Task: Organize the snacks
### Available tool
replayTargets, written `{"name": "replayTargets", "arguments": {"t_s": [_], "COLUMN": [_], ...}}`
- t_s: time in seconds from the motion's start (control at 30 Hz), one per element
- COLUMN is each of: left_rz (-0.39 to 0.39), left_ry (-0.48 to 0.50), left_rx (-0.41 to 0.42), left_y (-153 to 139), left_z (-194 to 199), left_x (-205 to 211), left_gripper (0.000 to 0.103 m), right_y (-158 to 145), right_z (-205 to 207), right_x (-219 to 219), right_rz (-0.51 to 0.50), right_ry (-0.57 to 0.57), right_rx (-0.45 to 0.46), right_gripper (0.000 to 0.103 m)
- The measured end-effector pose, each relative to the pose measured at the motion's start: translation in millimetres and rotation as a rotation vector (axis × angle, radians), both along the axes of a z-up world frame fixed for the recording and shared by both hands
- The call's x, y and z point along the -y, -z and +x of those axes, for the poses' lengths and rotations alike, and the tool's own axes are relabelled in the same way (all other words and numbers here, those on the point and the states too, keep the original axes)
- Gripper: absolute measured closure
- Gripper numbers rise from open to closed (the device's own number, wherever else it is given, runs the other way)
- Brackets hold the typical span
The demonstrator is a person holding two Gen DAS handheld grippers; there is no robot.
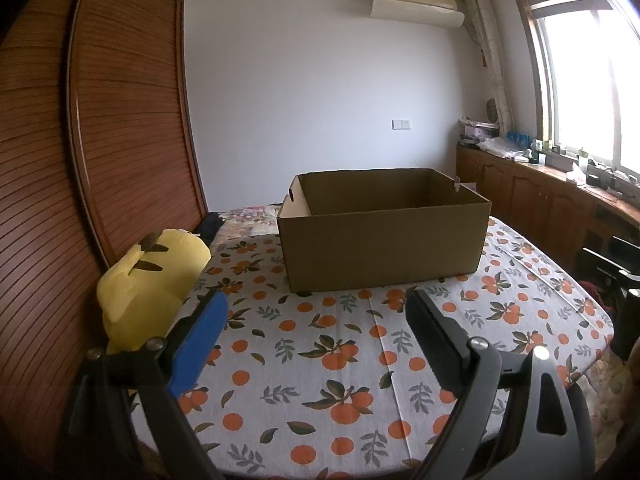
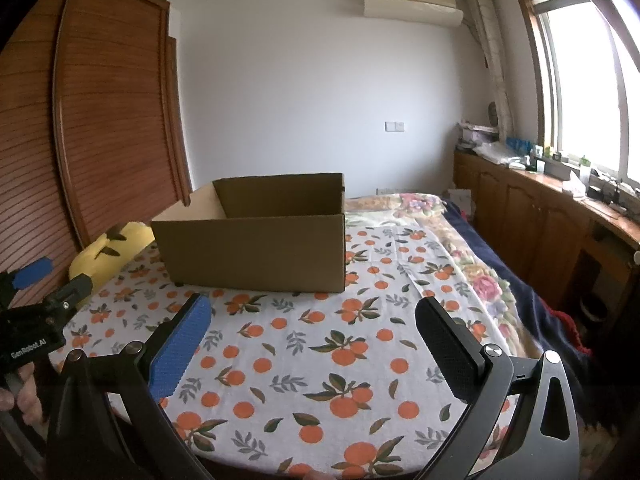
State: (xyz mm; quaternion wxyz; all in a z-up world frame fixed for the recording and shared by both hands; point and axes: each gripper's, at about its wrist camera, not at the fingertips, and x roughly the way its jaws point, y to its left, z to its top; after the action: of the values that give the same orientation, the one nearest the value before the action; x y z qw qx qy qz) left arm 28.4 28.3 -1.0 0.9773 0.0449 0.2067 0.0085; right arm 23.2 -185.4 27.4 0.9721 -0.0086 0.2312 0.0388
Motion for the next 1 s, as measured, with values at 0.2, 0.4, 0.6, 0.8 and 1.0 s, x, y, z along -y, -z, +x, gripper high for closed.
{"name": "replayTargets", "arguments": {"t_s": [0.2, 0.4, 0.6, 0.8, 1.0], "left_rz": [-0.001, 0.002, 0.000, 0.000, 0.001], "left_ry": [0.001, -0.001, -0.002, 0.001, 0.001], "left_rx": [0.000, 0.007, 0.007, 0.011, 0.013], "left_y": [-0.4, -1.7, -2.2, -7.1, -7.8], "left_z": [-0.6, -0.8, -1.1, -1.0, -1.4], "left_x": [0.4, -0.2, 0.0, -4.4, -5.0], "left_gripper": [0.012, 0.012, 0.012, 0.012, 0.012], "right_y": [1.0, 0.5, 0.4, -0.4, -0.5], "right_z": [0.1, 0.6, 0.3, 0.0, 0.1], "right_x": [0.5, 0.3, 0.6, 1.2, 1.4], "right_rz": [-0.002, 0.001, -0.003, -0.003, 0.000], "right_ry": [0.004, 0.007, 0.005, 0.012, 0.012], "right_rx": [-0.001, 0.002, 0.001, 0.004, 0.004], "right_gripper": [0.000, 0.000, 0.000, 0.000, 0.000]}}
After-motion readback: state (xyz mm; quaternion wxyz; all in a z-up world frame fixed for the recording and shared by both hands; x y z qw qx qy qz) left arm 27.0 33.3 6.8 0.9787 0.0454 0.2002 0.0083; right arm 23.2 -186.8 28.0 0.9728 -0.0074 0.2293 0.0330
